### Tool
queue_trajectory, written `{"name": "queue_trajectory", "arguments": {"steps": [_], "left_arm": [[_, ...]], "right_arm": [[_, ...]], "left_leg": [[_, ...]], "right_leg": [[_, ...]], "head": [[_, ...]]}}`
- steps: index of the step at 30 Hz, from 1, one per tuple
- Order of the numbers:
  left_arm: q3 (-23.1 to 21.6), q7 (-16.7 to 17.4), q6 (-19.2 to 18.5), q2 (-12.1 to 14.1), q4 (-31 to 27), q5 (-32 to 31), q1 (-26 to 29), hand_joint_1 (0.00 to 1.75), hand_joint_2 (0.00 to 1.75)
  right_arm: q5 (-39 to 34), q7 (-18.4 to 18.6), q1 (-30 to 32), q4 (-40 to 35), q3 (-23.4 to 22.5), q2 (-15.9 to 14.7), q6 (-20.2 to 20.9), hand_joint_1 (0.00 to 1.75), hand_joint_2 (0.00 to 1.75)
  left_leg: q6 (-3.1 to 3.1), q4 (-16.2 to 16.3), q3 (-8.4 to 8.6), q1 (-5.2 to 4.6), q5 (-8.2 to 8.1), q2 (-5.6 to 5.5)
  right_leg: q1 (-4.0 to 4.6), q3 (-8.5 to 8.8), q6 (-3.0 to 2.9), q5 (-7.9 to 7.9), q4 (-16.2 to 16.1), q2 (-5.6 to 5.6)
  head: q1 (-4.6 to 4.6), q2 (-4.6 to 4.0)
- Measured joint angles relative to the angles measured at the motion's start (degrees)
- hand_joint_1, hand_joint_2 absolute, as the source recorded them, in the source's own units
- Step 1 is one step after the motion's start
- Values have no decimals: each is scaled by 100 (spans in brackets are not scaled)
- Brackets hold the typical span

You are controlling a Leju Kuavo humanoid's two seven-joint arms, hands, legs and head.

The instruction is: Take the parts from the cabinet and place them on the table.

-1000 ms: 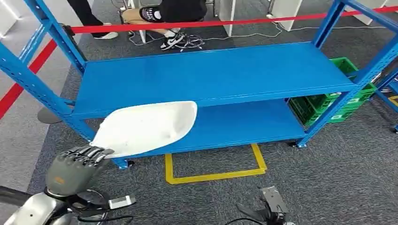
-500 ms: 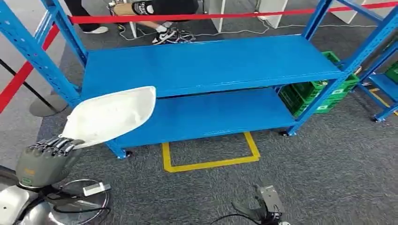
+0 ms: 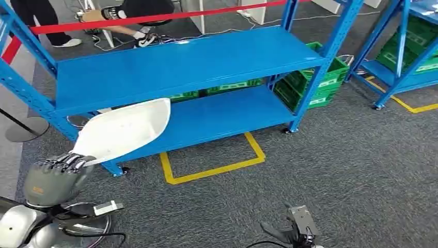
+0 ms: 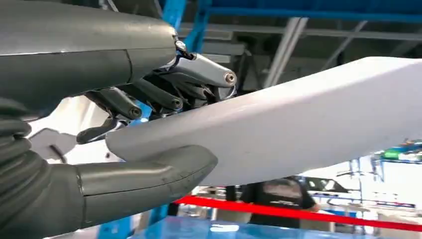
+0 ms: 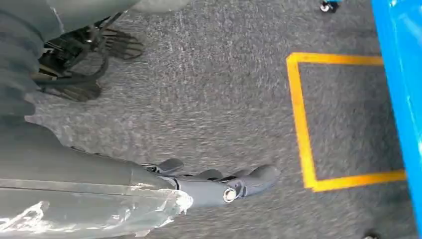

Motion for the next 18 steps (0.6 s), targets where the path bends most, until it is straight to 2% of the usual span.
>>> {"name": "queue_trajectory", "arguments": {"steps": [1,2,3,4,5,6,7,8,9,12,13,14,15,16,17,18], "left_arm": [[0,-4,0,2,6,2,2,175,175],[-4,-9,0,-2,13,2,9,175,175],[-15,-13,0,-9,15,13,22,175,175],[-28,-18,0,-9,15,28,30,175,175],[-35,-18,0,-9,15,39,28,175,175],[-42,-18,0,-9,15,70,25,175,175],[-46,-17,0,-9,15,94,21,175,175],[-57,-18,0,-9,15,133,14,175,175],[-61,-18,0,-11,15,144,13,175,175],[-74,-101,-7,-15,50,416,3,175,175],[-74,-198,-41,-20,61,576,-3,175,175],[-74,-299,-89,-15,68,742,-15,175,175],[-74,-359,-98,-15,70,857,-5,175,175],[-72,-413,-98,-18,81,936,8,175,175],[-68,-446,-92,-18,94,940,13,175,175],[-61,-488,-76,-22,107,905,19,175,175]], "right_arm": [[-22,2,-6,-2,17,2,2,0,175],[-37,2,-5,-2,31,2,4,0,175],[-61,4,3,-2,48,0,4,0,175],[-72,4,14,-2,57,0,4,0,175],[-90,9,24,-2,72,0,2,0,175],[-116,13,30,-2,100,0,2,0,175],[-131,11,30,-2,120,2,2,0,175],[-155,13,25,-2,148,2,0,0,175],[-164,11,9,-4,155,0,0,0,175],[-214,9,31,-13,195,0,-7,0,175],[-238,11,49,-20,199,-9,-7,0,175],[-260,11,61,-20,220,-9,-7,0,175],[-271,15,54,-22,247,-9,-4,0,175],[-277,15,43,-22,282,-9,-6,0,175],[-291,15,46,-22,293,-9,-7,0,175],[-299,28,61,-22,306,-9,-7,0,175]], "left_leg": [[-17,442,-169,1,-282,-78],[-25,892,-337,1,-486,-111],[-24,1216,-440,1,-579,-117],[-17,1256,-413,2,-518,-119],[-12,1050,-260,8,-336,-123],[-10,671,-22,19,-117,-135],[-11,204,262,33,86,-197],[-13,-234,513,69,154,-425],[26,-373,626,75,86,-565],[112,-402,577,56,60,-417],[161,-430,580,92,81,-332],[199,-430,579,84,89,-284],[244,-430,575,70,90,-225],[254,-429,569,50,93,-141],[265,-428,563,40,95,-71],[266,-427,559,32,95,-1]], "right_leg": [[0,-68,-14,52,4,53],[2,-135,-14,97,12,125],[3,-196,-11,134,24,192],[3,-249,-3,163,39,265],[0,-285,19,185,50,343],[-7,-306,34,201,60,411],[-16,-324,51,212,78,476],[-24,-351,72,220,99,536],[-2,-414,109,230,120,587],[-20,-488,224,315,132,763],[-19,-545,242,292,152,767],[16,-593,279,182,273,463],[11,-731,314,-17,589,248],[-5,-979,342,-280,1134,135],[-13,-1182,352,-464,1595,99],[-18,-1333,356,-573,1943,87]], "head": [[-33,0],[-33,0],[-31,0],[-31,0],[-35,0],[-31,0],[-31,0],[-35,0],[-35,0],[-17,0],[-33,0],[6,0],[51,0],[46,0],[53,0],[50,0]]}}
